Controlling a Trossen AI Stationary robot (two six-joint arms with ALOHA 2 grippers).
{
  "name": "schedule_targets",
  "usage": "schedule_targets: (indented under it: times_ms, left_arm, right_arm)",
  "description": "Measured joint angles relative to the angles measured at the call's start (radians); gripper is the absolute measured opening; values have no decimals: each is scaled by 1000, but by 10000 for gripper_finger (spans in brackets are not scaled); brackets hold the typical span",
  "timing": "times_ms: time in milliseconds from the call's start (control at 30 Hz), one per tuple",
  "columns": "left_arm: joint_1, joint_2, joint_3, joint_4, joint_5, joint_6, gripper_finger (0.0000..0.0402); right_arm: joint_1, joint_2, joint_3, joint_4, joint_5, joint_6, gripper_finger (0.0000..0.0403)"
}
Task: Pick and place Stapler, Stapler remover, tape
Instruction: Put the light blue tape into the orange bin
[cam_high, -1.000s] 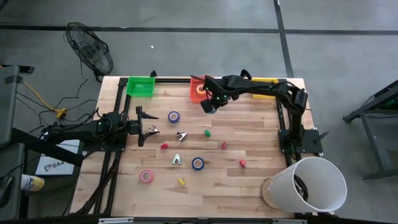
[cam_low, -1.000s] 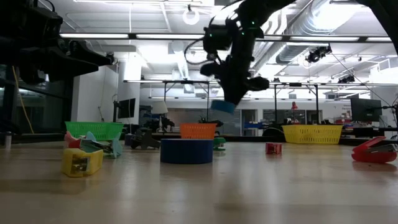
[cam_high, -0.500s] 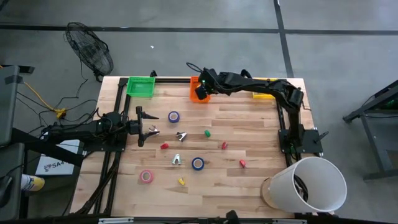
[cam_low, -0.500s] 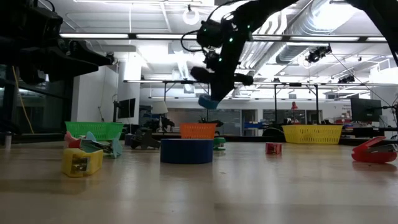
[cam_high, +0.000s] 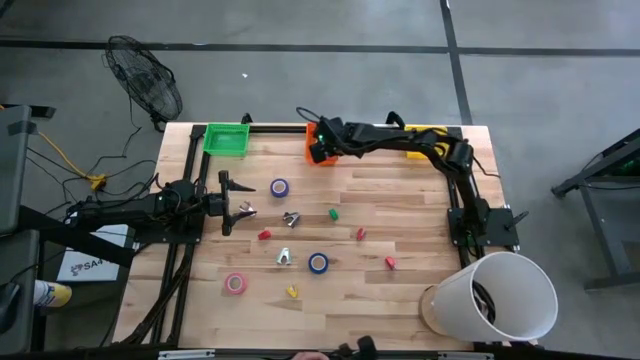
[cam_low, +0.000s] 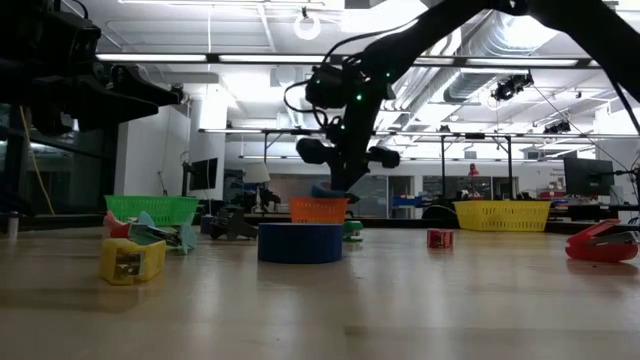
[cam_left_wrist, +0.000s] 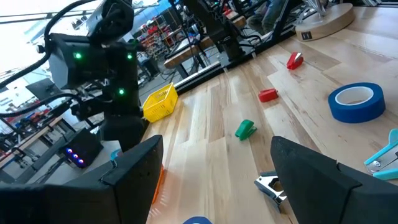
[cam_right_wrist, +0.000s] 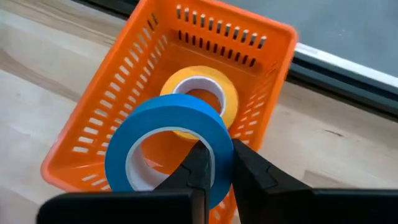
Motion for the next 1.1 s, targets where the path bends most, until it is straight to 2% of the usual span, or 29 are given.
schedule_targets:
  times_ms: [533,1100]
  left_arm:
    - [0,0,0,0,0,0,294]
    - [0,0,0,0,0,0,294]
  right_arm:
    - [3,44,0,41,-50,-2,40]
    - [1,42,0,46,-115,-22,150]
